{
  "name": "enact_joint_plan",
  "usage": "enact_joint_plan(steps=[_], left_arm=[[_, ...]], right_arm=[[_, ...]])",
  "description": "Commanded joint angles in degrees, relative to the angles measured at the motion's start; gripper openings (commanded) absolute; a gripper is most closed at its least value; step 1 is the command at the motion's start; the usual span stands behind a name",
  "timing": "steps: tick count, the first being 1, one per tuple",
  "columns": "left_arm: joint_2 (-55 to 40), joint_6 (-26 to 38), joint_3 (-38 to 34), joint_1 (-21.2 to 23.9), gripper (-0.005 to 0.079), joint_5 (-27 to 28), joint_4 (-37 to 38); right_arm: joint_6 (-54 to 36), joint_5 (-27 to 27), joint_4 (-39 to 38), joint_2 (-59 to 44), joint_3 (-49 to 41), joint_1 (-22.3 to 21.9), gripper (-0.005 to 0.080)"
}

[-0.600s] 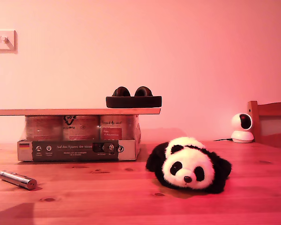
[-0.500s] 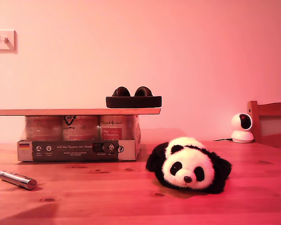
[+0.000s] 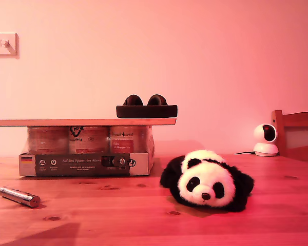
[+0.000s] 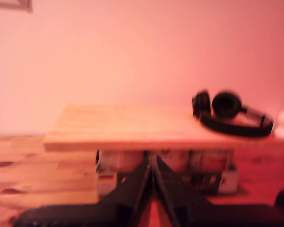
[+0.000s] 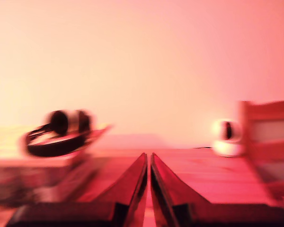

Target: Slide the laser pointer to the right

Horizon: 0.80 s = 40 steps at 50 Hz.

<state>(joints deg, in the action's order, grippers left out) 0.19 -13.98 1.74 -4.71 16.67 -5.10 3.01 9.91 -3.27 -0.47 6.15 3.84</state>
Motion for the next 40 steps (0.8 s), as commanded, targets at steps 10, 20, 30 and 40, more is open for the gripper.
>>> enact_joint_plan(steps=[10,20,30,40], left_arm=[[0.52,-2.6,-0.07,0.0,-0.002,4.46,2.19],[0.52,-2.6,0.24,0.0,-0.002,6.51,4.48],[0.52,-2.6,0.9,0.0,-0.002,7.06,8.22],[0.11,-2.56,3.3,0.0,-0.002,6.82,16.28]], right_arm=[[0.2,13.49,5.18,0.35,0.15,-0.04,-0.0012],[4.15,23.54,12.61,-1.11,1.46,1.84,-0.0012],[4.5,26.8,17.64,-5.51,5.97,5.05,-0.0012],[-0.98,28.06,20.72,-12.66,11.08,8.7,-0.0012]])
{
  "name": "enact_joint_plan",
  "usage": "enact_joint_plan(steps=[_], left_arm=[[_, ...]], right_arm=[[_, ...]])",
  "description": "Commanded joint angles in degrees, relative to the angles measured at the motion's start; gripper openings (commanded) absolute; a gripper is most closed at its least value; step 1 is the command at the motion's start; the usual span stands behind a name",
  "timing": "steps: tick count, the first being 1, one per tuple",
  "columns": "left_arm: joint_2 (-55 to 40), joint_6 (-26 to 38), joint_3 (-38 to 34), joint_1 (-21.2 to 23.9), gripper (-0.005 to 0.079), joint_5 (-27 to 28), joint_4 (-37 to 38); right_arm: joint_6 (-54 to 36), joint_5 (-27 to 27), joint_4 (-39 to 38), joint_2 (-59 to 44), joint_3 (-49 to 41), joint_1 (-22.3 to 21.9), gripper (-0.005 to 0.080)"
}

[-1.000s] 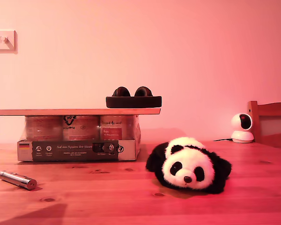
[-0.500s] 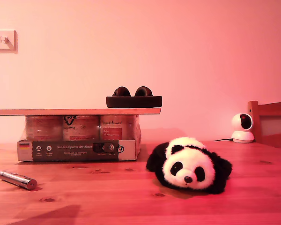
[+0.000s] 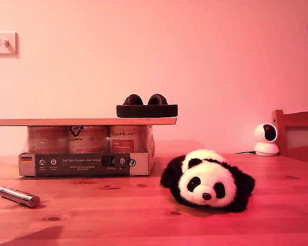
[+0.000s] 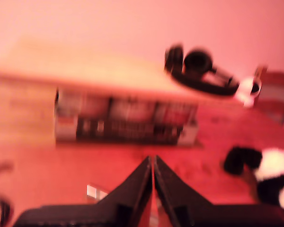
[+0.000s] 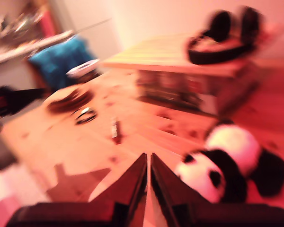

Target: Slide the laser pointer to the right

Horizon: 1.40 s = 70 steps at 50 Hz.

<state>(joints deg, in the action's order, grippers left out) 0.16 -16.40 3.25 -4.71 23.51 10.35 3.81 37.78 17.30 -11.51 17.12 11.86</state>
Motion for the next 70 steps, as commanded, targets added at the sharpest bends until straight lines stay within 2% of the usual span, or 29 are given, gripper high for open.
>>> enact_joint_plan(steps=[1,16,30,38,53,70], left_arm=[[-0.09,-0.13,2.05,0.0,-0.002,-0.02,1.36],[-7.17,-1.18,6.93,0.0,-0.002,-1.27,8.17],[-22.64,-2.4,12.94,0.0,-0.002,-6.1,9.7],[-34.73,-6.32,14.95,0.02,-0.0019,-6.16,6.86],[-55.45,-7.26,20.59,2.29,-0.0019,-5.99,1.57],[-72.06,-9.35,28.11,5.92,-0.0019,-7.08,-1.6]], right_arm=[[-1.79,0.2,0.15,-2.32,0.37,0.94,-0.0012],[-6.67,0.2,-0.09,-10.01,1.07,3.41,-0.0012],[-8.9,-0.04,-0.31,-12.24,1.09,5.01,-0.0012],[-9.88,-0.33,-0.31,-12.26,1.09,5.07,-0.0012],[-10.45,-0.92,-0.31,-12.28,1.09,5.05,-0.0012],[-11.58,-0.92,-0.31,-12.28,1.09,5.05,-0.0012]])
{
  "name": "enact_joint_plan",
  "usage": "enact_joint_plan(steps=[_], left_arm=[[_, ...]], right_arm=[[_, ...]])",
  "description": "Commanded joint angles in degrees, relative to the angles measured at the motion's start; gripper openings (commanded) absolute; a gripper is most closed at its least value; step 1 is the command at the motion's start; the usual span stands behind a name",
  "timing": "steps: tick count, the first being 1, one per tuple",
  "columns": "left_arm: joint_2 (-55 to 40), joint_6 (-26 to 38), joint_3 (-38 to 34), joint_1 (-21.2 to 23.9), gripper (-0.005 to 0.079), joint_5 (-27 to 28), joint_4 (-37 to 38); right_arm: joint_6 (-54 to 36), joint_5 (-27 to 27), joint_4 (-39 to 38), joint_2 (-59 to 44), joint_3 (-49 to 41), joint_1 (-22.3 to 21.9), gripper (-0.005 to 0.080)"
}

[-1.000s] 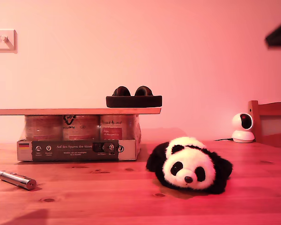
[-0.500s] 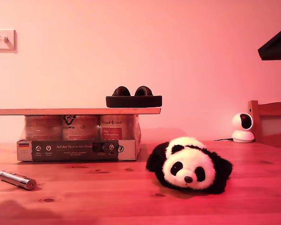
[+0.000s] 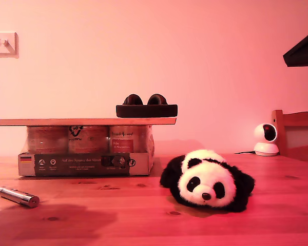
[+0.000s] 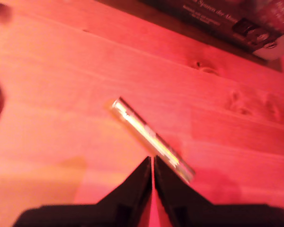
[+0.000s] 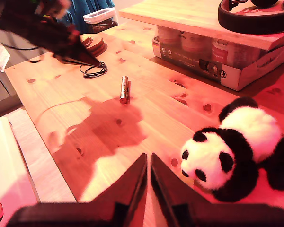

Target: Slide the laser pointer to the right

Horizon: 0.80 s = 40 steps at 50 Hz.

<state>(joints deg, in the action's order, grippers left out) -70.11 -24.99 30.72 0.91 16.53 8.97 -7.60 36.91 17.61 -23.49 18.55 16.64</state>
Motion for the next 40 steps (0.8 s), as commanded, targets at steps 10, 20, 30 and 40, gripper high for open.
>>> enact_joint_plan(steps=[10,20,30,40], left_arm=[[-7.98,-2.03,4.81,1.42,-0.0019,-0.09,0.2],[-13.22,-3.58,9.4,2.27,-0.0019,-0.17,3.45],[-19.52,-3.06,15.28,2.27,-0.0019,-1.92,11.52],[-21.53,-1.55,19.32,2.29,-0.0019,-3.32,16.7]], right_arm=[[-0.17,-0.04,-0.63,-0.31,-0.33,0.26,-0.0012],[-0.39,-0.04,-0.63,-0.31,-0.33,0.26,-0.0012],[-0.39,-0.04,-1.11,-0.31,-0.33,0.26,-0.0012],[-0.39,-0.07,-1.25,-0.31,-0.33,0.26,-0.0012]])
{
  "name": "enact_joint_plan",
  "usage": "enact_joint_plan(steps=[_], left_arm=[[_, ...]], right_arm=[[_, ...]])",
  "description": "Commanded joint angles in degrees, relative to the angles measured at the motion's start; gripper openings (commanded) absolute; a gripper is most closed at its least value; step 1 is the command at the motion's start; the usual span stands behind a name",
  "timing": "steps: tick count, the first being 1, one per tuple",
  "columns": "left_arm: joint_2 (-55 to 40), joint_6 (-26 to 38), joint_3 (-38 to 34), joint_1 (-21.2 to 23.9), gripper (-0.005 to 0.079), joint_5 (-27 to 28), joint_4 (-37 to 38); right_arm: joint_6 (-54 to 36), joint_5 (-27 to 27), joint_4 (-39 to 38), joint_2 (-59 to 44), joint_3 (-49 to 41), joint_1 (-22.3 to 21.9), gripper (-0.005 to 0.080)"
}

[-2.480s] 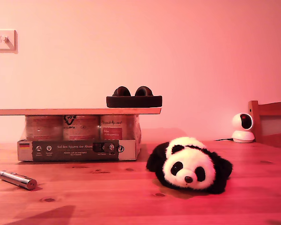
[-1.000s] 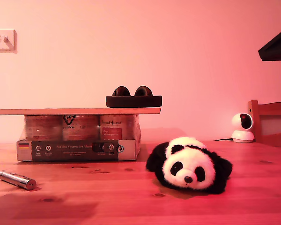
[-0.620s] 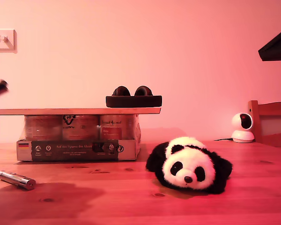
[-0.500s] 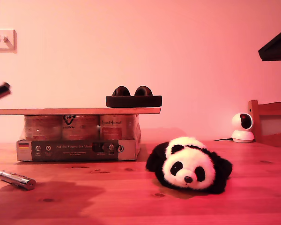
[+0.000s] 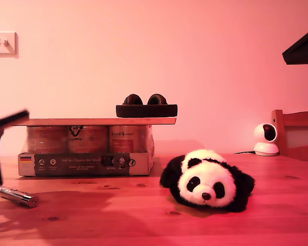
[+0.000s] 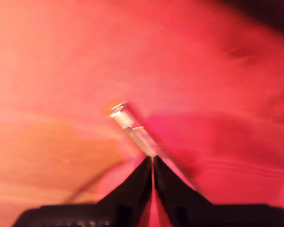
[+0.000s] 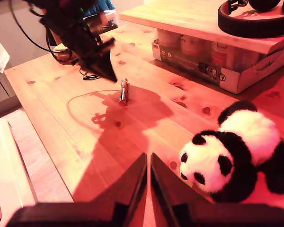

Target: Slide the laser pointer to the right

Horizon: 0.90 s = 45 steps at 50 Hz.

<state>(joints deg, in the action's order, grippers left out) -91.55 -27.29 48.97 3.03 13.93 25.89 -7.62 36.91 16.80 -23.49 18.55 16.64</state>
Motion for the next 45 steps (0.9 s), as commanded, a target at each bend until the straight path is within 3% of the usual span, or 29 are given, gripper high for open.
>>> enact_joint_plan(steps=[1,14,22,25,45], left_arm=[[-0.09,0.74,1.25,0.22,-0.0019,-1.05,-0.22],[-2.8,2.21,1.77,0.68,-0.0001,0.92,1.33],[-2.95,1.79,2.56,1.01,0.0231,6.64,1.18],[-2.95,1.7,3.21,1.6,0.0278,7.82,1.22],[-2.97,-1.25,4.2,2.6,0.0269,3.96,4.11]], right_arm=[[-0.37,-0.07,-0.44,-0.31,-0.33,0.26,-0.0012],[-0.37,-0.07,-0.46,-0.31,-0.33,0.26,-0.0012],[-0.37,-0.07,-0.46,-0.28,-0.33,0.26,-0.0012],[-0.37,-0.07,-0.46,-0.31,-0.33,0.26,-0.0012],[-0.35,-0.02,-1.31,-0.28,-0.33,0.26,-0.0012]])
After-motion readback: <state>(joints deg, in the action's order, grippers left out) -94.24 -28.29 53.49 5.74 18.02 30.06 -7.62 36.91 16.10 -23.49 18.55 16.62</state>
